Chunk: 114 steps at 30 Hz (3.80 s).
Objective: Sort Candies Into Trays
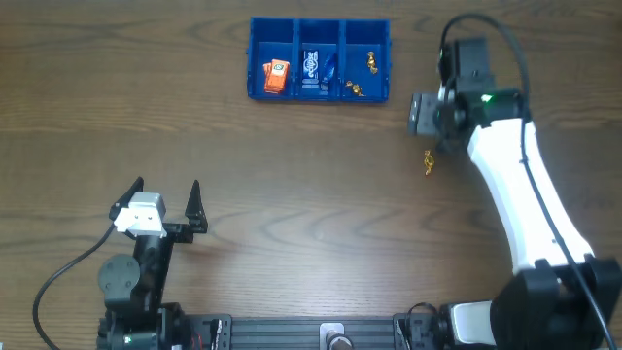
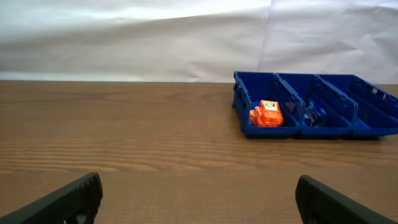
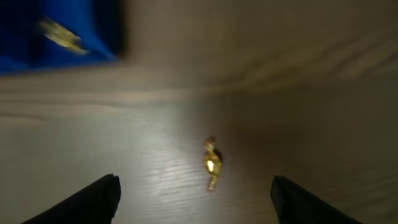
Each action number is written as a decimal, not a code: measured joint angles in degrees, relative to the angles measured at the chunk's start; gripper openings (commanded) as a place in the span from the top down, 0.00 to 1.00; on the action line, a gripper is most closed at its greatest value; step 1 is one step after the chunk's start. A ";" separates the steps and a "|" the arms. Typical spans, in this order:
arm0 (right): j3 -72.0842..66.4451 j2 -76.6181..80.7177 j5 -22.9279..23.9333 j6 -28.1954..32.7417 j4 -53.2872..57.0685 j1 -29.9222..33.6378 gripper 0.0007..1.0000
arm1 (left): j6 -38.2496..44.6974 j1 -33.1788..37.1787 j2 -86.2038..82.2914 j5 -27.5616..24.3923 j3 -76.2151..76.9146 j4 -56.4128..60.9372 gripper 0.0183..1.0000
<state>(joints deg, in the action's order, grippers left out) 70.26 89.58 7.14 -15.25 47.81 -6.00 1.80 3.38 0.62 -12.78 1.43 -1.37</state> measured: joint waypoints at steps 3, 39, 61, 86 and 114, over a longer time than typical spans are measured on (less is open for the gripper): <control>-6.84 1.95 -0.04 0.00 -3.37 0.66 0.18 | 0.00 0.00 0.00 0.00 0.00 0.02 0.00; -12.70 12.90 -3.65 1.79 -16.15 3.30 0.33 | 0.00 0.00 0.00 0.00 0.00 0.02 0.00; -12.98 12.96 -3.76 1.62 -17.22 3.30 0.55 | 0.00 0.02 0.00 0.00 0.00 0.00 0.00; -13.05 8.57 -3.93 0.61 -12.63 -0.59 0.86 | 0.00 0.00 0.00 0.00 0.00 0.00 0.00; 35.89 29.79 2.16 -2.56 -9.49 -12.07 0.87 | 0.02 0.00 -0.02 0.00 0.00 0.00 0.00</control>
<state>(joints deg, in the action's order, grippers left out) 106.15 119.37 9.30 -17.80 38.33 -18.06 1.83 3.38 0.60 -12.78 1.43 -1.37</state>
